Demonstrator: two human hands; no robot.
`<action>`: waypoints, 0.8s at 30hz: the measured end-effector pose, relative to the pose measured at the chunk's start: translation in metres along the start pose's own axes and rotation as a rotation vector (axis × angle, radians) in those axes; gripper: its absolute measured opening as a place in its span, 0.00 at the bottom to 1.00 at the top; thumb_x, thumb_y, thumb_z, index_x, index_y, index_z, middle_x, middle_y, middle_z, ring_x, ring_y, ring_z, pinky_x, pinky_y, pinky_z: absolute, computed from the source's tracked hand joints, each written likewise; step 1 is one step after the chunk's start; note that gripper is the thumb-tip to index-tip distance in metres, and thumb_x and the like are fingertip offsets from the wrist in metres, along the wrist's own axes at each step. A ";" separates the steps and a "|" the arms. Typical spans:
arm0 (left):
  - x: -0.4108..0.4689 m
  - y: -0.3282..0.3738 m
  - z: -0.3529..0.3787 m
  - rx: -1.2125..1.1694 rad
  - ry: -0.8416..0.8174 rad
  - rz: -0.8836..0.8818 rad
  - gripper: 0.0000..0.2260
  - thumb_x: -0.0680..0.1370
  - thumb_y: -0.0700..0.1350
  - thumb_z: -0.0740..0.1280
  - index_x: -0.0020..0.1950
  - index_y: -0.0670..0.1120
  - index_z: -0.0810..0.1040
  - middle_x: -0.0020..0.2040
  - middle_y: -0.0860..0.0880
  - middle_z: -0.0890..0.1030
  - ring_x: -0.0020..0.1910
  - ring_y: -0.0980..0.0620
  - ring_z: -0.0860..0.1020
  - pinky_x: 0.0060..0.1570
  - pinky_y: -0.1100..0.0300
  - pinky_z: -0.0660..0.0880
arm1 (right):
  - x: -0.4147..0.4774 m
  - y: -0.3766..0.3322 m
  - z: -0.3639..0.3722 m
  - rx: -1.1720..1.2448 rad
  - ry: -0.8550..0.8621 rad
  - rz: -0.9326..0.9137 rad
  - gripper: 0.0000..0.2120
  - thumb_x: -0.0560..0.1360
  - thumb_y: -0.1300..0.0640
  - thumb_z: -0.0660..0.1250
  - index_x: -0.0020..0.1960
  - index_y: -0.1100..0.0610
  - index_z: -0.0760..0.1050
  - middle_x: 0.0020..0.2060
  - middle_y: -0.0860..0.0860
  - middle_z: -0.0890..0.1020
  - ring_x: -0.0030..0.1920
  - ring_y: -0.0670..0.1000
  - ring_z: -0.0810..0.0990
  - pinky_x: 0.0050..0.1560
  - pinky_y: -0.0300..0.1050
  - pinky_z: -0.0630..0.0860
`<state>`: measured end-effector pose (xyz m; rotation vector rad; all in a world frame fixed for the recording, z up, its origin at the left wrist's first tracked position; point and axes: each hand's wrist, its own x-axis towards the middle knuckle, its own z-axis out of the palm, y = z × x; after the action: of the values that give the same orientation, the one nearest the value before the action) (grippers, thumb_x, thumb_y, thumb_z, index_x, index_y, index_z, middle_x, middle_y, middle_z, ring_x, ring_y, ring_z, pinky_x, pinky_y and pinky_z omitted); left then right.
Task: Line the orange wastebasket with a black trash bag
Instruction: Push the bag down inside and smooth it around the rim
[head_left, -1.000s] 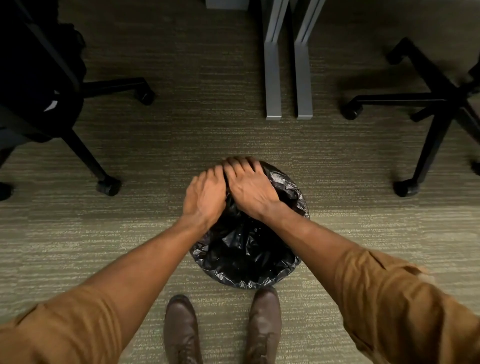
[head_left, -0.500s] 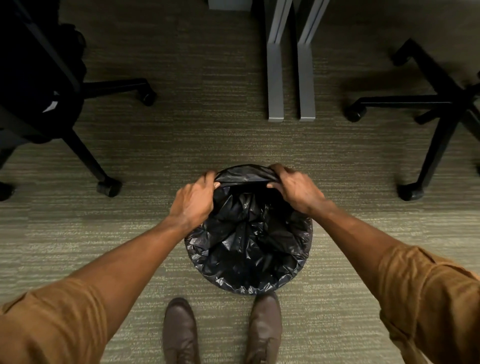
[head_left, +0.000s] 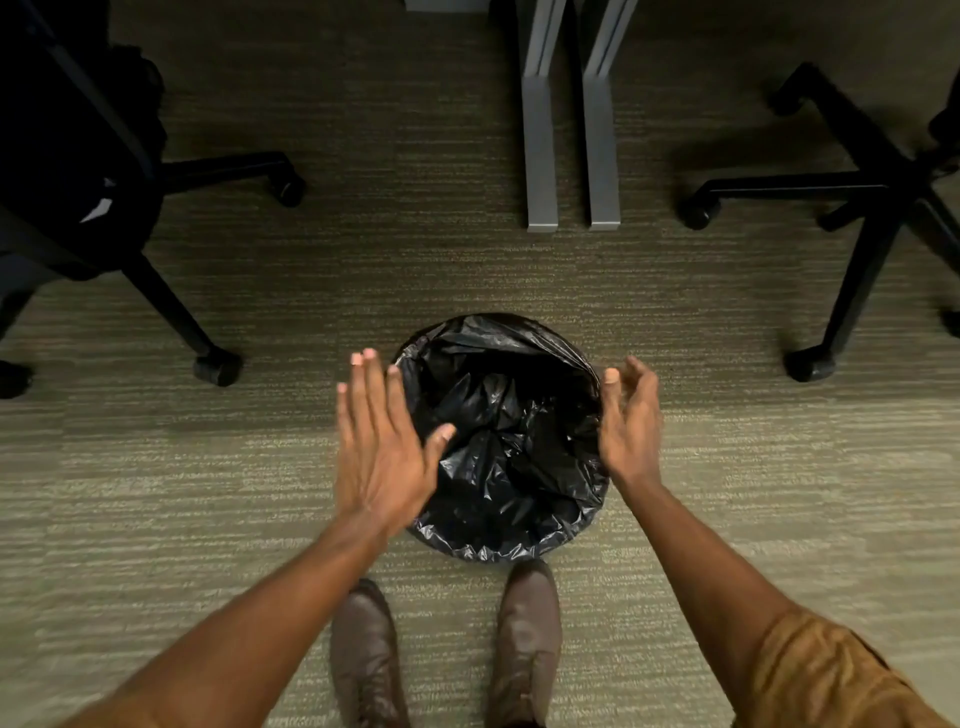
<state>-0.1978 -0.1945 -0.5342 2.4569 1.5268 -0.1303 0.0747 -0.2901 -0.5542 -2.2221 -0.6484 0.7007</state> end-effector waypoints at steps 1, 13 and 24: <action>-0.014 0.008 0.000 0.004 0.002 0.101 0.44 0.86 0.70 0.49 0.87 0.36 0.49 0.89 0.33 0.45 0.89 0.34 0.46 0.86 0.35 0.49 | -0.010 0.000 -0.002 -0.099 0.041 -0.100 0.35 0.85 0.35 0.60 0.81 0.59 0.65 0.76 0.59 0.73 0.74 0.57 0.74 0.72 0.54 0.73; -0.073 0.001 0.031 0.375 -0.434 0.742 0.28 0.89 0.55 0.56 0.83 0.37 0.65 0.82 0.34 0.70 0.86 0.35 0.62 0.88 0.39 0.49 | -0.126 0.039 0.007 -0.853 -0.762 -1.097 0.37 0.84 0.32 0.57 0.81 0.59 0.68 0.78 0.59 0.75 0.80 0.60 0.70 0.81 0.61 0.65; -0.064 -0.009 0.025 0.386 -0.366 0.752 0.14 0.86 0.38 0.60 0.71 0.39 0.74 0.66 0.37 0.84 0.67 0.37 0.82 0.72 0.42 0.74 | -0.053 0.041 -0.025 -1.207 -0.756 -1.212 0.15 0.78 0.57 0.66 0.63 0.59 0.76 0.52 0.59 0.84 0.55 0.62 0.81 0.73 0.65 0.71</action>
<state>-0.2333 -0.2524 -0.5472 2.9009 0.4023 -0.7311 0.0618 -0.3604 -0.5543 -1.6871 -3.0294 0.4476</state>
